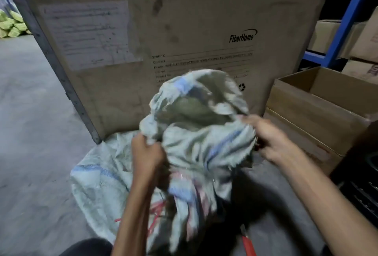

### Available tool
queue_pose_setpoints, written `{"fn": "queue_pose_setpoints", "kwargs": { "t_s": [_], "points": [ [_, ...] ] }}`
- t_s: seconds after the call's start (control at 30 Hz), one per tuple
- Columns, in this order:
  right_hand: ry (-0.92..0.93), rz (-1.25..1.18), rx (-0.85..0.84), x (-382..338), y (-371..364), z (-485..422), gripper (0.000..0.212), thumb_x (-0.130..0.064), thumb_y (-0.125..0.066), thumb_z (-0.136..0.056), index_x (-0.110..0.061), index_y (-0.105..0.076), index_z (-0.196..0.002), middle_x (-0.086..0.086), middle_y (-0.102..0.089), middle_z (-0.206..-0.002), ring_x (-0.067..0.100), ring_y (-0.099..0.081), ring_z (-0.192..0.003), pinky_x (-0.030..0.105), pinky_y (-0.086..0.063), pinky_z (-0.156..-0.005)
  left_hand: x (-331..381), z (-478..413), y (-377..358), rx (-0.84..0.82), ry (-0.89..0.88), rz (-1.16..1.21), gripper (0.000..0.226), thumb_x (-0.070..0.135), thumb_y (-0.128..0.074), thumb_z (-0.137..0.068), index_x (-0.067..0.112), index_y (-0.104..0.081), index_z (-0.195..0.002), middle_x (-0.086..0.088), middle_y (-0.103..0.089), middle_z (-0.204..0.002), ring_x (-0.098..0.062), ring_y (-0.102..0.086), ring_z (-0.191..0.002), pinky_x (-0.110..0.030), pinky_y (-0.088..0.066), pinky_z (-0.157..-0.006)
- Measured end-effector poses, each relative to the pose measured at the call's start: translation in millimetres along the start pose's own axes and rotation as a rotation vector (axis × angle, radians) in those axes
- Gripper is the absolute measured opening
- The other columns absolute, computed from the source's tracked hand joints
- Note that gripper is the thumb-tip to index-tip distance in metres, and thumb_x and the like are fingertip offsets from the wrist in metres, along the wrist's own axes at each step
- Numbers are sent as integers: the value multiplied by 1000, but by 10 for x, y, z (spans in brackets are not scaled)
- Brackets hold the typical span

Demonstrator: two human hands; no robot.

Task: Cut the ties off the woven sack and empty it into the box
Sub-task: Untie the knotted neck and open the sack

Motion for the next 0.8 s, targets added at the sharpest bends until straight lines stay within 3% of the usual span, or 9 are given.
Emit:
{"fn": "queue_pose_setpoints", "kwargs": {
  "t_s": [0.07, 0.13, 0.27, 0.37, 0.47, 0.57, 0.67, 0.77, 0.8],
  "points": [
    [-12, -137, 164, -32, 162, -77, 20, -6, -53, -94, -4, -66, -110, 14, -74, -79, 22, -73, -61, 29, -60, -49, -91, -160, 123, 109, 108, 59, 33, -10, -42, -76, 10, -64, -92, -7, -59, -71, -28, -59, -63, -25, -42, -50],
    [24, -112, 224, 67, 168, -84, 23, -9, -64, -87, -1, -67, -109, 19, -74, -95, 33, -74, -80, 32, -63, -57, -162, -193, 112, 21, 177, 24, 36, -5, -43, -80, 7, -60, -110, -11, -59, -74, -23, -53, -59, -22, -41, -47],
    [55, -164, 169, 97, -24, -4, 49, -33, -82, -74, -6, -73, -114, 15, -77, -109, 31, -74, -102, 47, -57, -94, -181, -144, -11, -186, 201, 20, 83, 33, -79, -78, 23, -26, -140, -14, -54, -132, -25, -60, -113, -39, -50, -97],
    [104, -409, 73, -80, -80, 34, 27, -30, -75, -83, -9, -71, -100, 8, -71, -104, 23, -69, -99, 36, -55, -96, 18, -29, -7, 76, -18, -134, 111, 60, -77, -67, 21, -13, -148, -18, -32, -152, -31, -40, -137, -43, -35, -114],
    [139, -571, -34, -77, -152, 14, 24, -11, -68, -87, -12, -60, -110, 12, -62, -117, 24, -61, -112, 37, -48, -108, 136, 230, -63, 168, -89, -583, 114, 76, -65, -69, 3, -23, -145, -23, -35, -148, -39, -34, -140, -53, -33, -110],
    [163, -579, -100, -25, -262, -24, 43, 3, -57, -93, -17, -51, -131, 18, -59, -131, 28, -57, -125, 42, -40, -116, -55, 368, -237, -165, -4, -859, 128, 94, -57, -52, 1, -33, -137, -19, -58, -130, -41, -55, -122, -52, -48, -98],
    [227, -422, -75, 73, -350, -49, 38, 6, -56, -94, -14, -57, -126, 19, -63, -134, 25, -63, -122, 41, -48, -109, -480, 249, -338, -235, -29, -774, 76, 59, -81, -69, 7, -45, -111, -12, -65, -98, -36, -65, -95, -37, -48, -69],
    [493, 378, 433, 256, -400, -9, 7, -26, -69, -90, -20, -70, -92, 1, -75, -98, 12, -71, -90, 41, -60, -81, -716, 57, -329, -179, 41, -373, 40, 18, -84, -77, 13, -49, -96, -11, -63, -83, -28, -61, -78, -40, -47, -64],
    [495, 568, 523, 309, -429, -4, 24, -44, -67, -88, -22, -67, -79, 0, -74, -91, 14, -70, -85, 36, -56, -70, -753, 8, -326, -155, 22, -296, 36, 13, -82, -77, 15, -50, -95, -12, -65, -86, -27, -61, -78, -42, -50, -68]
  ]
}}
Point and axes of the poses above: each hand's wrist, its own z-axis away from the middle knuckle, its own y-axis out of the back of the hand, x = y × z, the point moved 1 cm from there along -z, towards the middle knuckle
